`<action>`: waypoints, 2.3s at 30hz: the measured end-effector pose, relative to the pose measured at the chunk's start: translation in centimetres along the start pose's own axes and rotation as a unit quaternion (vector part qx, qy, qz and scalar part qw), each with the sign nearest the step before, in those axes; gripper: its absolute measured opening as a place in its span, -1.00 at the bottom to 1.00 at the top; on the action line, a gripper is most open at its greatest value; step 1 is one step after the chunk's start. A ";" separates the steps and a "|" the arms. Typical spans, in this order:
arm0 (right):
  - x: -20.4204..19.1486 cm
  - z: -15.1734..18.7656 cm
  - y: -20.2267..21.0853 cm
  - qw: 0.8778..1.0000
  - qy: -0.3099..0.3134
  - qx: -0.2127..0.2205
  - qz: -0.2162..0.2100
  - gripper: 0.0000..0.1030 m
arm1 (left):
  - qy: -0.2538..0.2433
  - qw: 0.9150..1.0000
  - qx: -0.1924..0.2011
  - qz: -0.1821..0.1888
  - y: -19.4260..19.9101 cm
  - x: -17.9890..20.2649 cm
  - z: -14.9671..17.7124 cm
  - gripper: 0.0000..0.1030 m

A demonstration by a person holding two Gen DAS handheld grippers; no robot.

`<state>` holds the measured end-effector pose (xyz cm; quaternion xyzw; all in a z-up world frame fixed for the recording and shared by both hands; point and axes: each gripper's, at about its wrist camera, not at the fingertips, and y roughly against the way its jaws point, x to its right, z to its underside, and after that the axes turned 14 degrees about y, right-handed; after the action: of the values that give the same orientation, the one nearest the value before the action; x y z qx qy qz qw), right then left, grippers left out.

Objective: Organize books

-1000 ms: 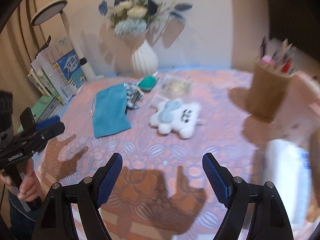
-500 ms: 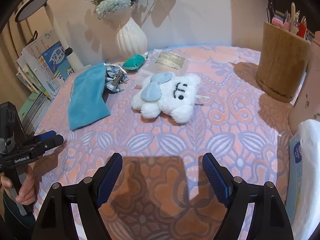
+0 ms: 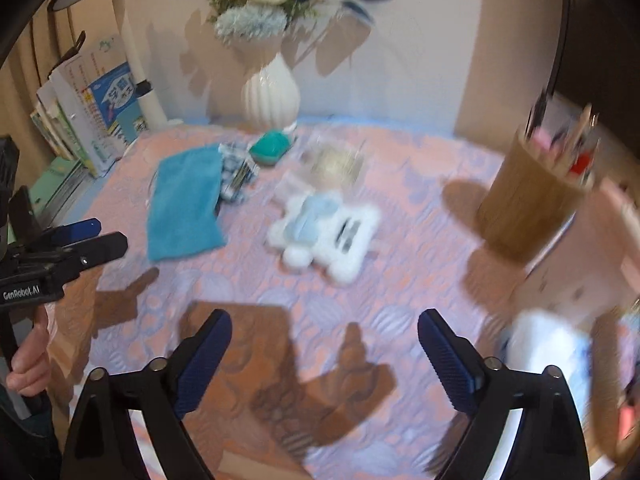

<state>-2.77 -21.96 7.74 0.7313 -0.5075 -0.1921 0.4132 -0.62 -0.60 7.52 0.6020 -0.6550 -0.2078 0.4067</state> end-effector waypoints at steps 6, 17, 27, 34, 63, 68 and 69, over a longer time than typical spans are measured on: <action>1.6 -2.6 -3.8 1.000 -0.012 -0.005 -0.007 0.83 | 0.036 0.998 -0.033 -0.037 -6.1 1.4 -1.1 0.84; 3.7 -3.2 -11.3 0.988 -0.083 -0.021 -0.126 0.84 | 0.048 0.997 -0.026 -0.056 -7.5 -0.4 -0.9 0.50; 0.2 -1.8 -6.6 0.987 -0.050 -0.027 -0.150 0.83 | 0.105 0.992 -0.055 -0.035 -5.8 -7.6 -1.3 0.33; 1.1 -2.6 -8.3 0.995 -0.027 -0.044 -0.086 0.83 | 0.099 0.994 -0.037 -0.033 -6.6 -7.1 -1.7 0.32; -2.5 0.7 -1.6 1.000 0.014 0.003 0.007 0.03 | -0.027 0.998 -0.048 0.009 0.6 -3.4 5.4 -0.26; -1.1 2.6 -2.5 1.000 -0.020 -0.024 -0.004 0.03 | -0.060 0.994 -0.083 0.030 -0.1 -2.6 7.4 0.51; -0.8 3.0 -2.6 0.999 -0.027 -0.026 -0.008 0.03 | -0.063 0.993 -0.088 0.041 0.1 -2.5 7.6 0.51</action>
<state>-3.71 -22.10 3.83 0.7190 -0.5074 -0.2281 0.4165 -6.76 0.14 2.42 0.5225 -0.6822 -0.2854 0.4245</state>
